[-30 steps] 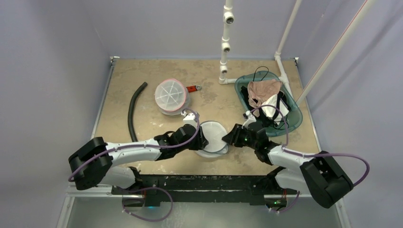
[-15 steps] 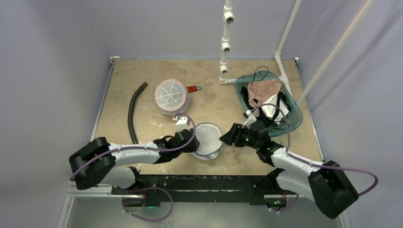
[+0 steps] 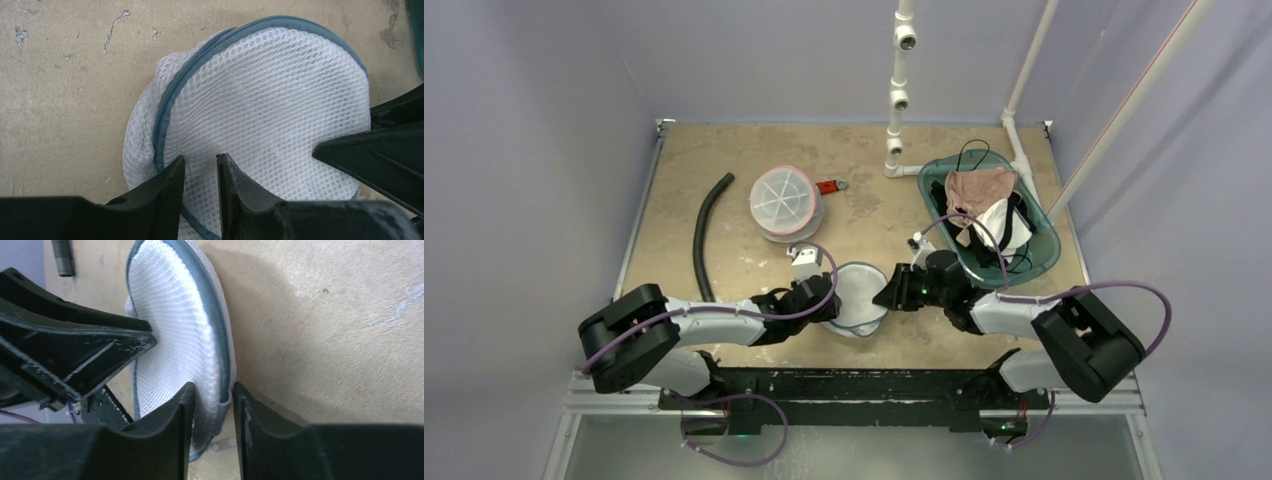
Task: Unzip the laundry bag and remove the bra
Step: Place the laundry bag at the center of the board, then move the laundry bag to the center of the board.
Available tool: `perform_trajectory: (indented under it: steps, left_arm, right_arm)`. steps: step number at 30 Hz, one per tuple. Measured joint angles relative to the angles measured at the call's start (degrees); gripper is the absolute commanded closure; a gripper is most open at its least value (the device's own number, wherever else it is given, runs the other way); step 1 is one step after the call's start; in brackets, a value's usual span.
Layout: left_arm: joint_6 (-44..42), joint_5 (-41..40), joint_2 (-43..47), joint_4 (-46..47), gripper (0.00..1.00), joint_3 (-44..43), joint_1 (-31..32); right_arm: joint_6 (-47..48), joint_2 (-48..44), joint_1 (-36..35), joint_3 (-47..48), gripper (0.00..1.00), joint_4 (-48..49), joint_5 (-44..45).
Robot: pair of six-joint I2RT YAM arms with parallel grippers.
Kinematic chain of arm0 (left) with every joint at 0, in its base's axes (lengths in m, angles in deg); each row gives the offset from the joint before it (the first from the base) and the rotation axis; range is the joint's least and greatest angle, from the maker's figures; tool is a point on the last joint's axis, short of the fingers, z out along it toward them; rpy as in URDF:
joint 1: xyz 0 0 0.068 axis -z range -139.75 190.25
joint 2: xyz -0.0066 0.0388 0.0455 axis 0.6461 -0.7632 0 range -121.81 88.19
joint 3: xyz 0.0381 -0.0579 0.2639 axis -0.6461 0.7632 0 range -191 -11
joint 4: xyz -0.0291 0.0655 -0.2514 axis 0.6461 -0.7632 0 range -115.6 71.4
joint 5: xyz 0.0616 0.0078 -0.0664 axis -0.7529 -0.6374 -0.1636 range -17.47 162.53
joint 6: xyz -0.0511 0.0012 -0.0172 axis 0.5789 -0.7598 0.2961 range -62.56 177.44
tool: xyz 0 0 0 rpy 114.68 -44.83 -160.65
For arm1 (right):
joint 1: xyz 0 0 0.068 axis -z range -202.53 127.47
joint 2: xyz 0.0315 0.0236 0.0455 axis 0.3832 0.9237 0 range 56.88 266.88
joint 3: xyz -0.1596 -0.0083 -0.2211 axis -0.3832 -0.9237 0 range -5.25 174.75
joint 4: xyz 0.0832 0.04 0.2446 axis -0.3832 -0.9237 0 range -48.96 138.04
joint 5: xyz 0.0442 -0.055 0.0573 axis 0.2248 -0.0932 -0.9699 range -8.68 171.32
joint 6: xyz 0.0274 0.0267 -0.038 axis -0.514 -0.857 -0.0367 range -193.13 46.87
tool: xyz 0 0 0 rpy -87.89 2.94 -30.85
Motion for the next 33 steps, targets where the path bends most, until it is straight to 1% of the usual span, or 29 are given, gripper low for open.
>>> perform_trajectory:
  steps: [6,11,14,16,17,20,22,25,27,33]
  left_arm:
    - [0.28,-0.42,0.02,1.84,0.71,0.98,0.02]
    - [0.42,-1.2,0.42,3.96,0.72,2.54,0.0]
    - [0.96,-1.49,1.25,4.72,0.71,3.54,0.0]
    - [1.29,-1.44,2.51,4.24,0.68,3.89,0.0]
    - [1.27,-1.36,3.5,3.5,0.64,3.89,0.0]
    - [1.07,-1.05,7.98,-1.05,0.54,3.85,0.13]
    - [0.39,-1.27,12.85,-6.82,0.5,3.45,0.11]
    - [-0.33,-2.21,20.09,-14.86,0.48,1.57,0.11]
    - [-0.83,-3.54,25.0,-20.44,0.48,-1.46,0.11]
    - [-1.77,-9.77,35.71,-32.09,0.47,-11.96,0.11]
  right_arm:
    - [-0.44,4.96,-0.55,0.35,0.83,2.84,0.48]
    - [-1.2,7.08,-0.55,0.31,1.0,6.27,0.44]
    - [-1.53,8.09,-0.55,0.02,1.0,8.22,0.35]
    - [-1.73,8.24,-0.55,-0.48,1.0,9.62,0.11]
    - [-1.79,8.17,-0.66,-0.81,1.0,10.27,0.09]
    - [-1.99,7.93,-1.7,-0.9,1.0,10.58,0.24]
    - [-2.19,7.72,-2.49,-0.76,1.0,10.4,0.5]
    - [-3.19,8.07,-4.44,0.09,1.0,10.16,1.16]
    - [-4.63,9.33,-6.1,0.9,1.0,10.84,1.75]
    - [-11.3,16.94,-11.47,4.52,1.0,15.96,4.17]
